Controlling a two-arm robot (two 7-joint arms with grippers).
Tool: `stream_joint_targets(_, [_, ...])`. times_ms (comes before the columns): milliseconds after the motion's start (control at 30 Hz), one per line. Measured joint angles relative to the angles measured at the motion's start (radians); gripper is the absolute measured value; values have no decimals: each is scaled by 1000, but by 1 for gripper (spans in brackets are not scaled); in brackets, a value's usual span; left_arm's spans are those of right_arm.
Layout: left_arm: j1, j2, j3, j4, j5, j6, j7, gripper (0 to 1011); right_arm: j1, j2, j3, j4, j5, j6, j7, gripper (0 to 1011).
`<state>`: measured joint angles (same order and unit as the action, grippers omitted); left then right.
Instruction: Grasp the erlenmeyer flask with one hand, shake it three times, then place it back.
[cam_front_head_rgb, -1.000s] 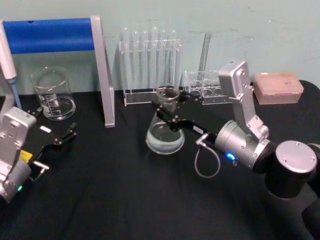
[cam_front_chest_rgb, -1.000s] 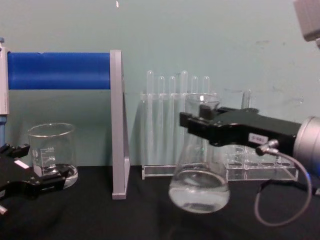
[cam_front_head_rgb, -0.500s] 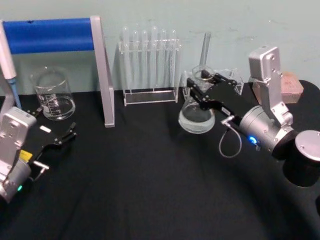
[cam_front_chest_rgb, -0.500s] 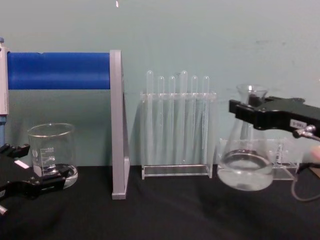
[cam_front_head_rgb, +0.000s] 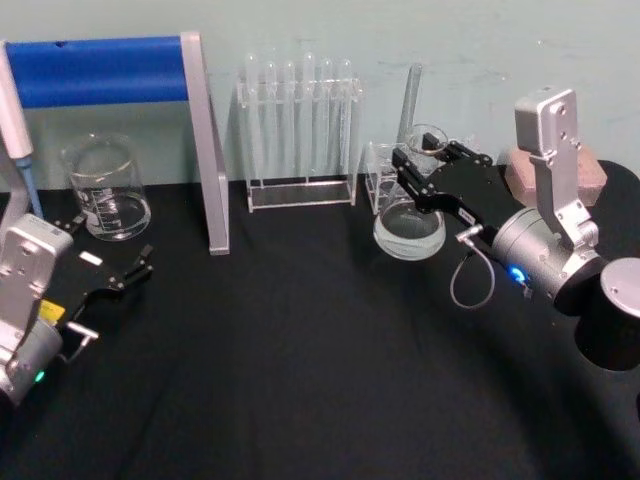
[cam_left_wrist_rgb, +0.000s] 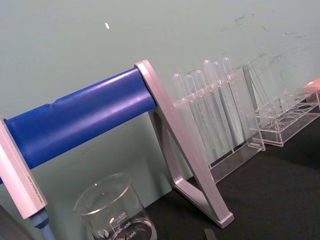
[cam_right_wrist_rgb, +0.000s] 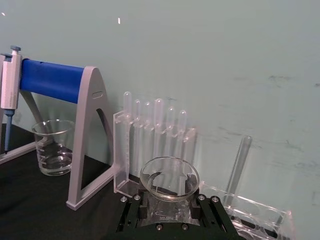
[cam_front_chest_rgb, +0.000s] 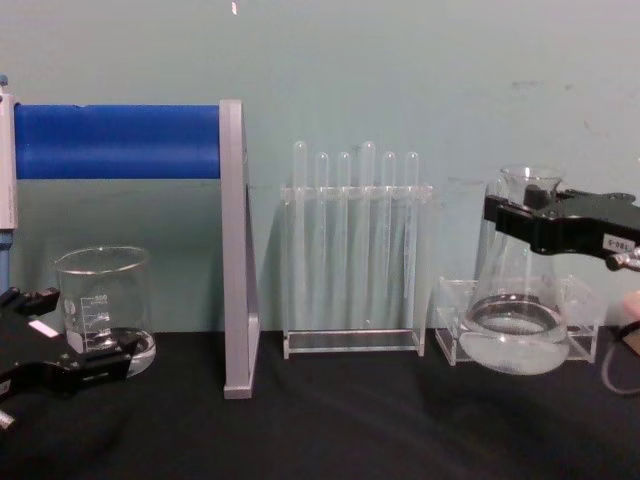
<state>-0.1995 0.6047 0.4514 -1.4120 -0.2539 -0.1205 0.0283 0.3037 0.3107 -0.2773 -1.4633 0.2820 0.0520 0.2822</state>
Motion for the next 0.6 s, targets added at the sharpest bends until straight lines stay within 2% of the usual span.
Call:
stream_joint_targets(233, [0,0,0,0,0,0,0,1001,-8,-8,-9,-11,-1,7,25,450])
stream_joint_targets(600, [0,0,0,0,0,0,0,1001,-34,-7,-67,-62,15,22,92,450])
